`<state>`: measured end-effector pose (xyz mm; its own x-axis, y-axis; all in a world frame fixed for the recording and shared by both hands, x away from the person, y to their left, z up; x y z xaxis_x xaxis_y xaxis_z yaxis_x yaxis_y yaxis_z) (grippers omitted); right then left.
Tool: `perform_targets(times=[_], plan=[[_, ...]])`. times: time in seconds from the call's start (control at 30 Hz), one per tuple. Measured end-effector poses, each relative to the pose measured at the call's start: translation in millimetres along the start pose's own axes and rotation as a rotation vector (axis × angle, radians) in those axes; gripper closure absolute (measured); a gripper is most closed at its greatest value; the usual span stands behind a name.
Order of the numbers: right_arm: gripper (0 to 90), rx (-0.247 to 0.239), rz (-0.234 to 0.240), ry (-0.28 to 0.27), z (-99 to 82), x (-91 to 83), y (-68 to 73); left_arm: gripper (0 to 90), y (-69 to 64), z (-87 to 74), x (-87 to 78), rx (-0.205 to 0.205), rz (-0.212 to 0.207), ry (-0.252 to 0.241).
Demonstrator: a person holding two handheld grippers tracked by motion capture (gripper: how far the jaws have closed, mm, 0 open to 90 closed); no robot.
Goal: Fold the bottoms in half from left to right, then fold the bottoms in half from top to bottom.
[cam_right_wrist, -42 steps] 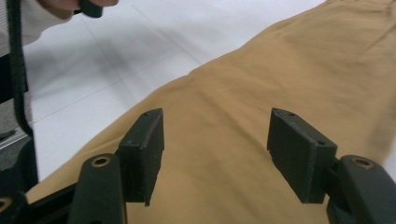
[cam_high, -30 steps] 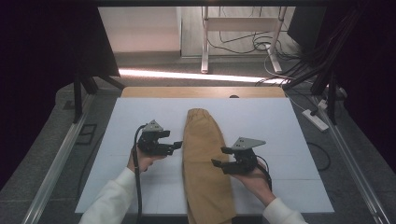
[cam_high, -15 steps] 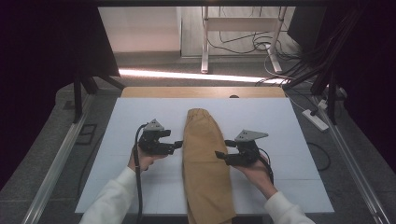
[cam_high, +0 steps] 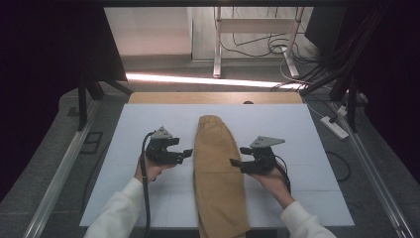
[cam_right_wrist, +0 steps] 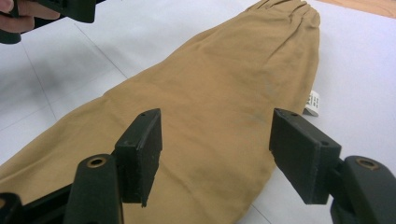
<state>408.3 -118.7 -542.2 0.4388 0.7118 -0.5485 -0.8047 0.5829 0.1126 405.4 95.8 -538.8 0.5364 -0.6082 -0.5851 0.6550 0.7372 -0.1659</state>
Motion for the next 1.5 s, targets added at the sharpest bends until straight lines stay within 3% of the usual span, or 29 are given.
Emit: perform_targets(times=[0.5,0.8,1.13,1.5], plan=[[35.4,0.006,-0.002,0.003,7.4,7.8,-8.4,24.3,4.7,2.3,5.0,-0.015,0.001,0.003],[35.4,0.024,-0.014,0.020,9.8,18.0,-20.9,24.1,7.2,9.7,21.9,-0.016,-0.011,0.021],[35.4,0.040,-0.021,0.031,13.7,30.7,-32.2,23.8,18.5,15.4,34.8,-0.035,-0.011,0.033],[35.4,0.045,-0.036,0.039,26.7,59.9,-52.4,22.7,37.3,18.3,65.4,-0.053,0.011,0.085]])
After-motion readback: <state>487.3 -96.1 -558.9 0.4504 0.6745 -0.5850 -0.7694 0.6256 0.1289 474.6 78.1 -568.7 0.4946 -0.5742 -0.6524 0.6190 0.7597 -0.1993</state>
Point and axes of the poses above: each handheld gripper's, and its own axes: x roughly forward along the jaws, z roughly out of its top, y roughly to its left, the point moved 10 cm from there along x, roughly forward along the jaws, and after that the axes turned 1 degree about z, right-handed, at the moved point
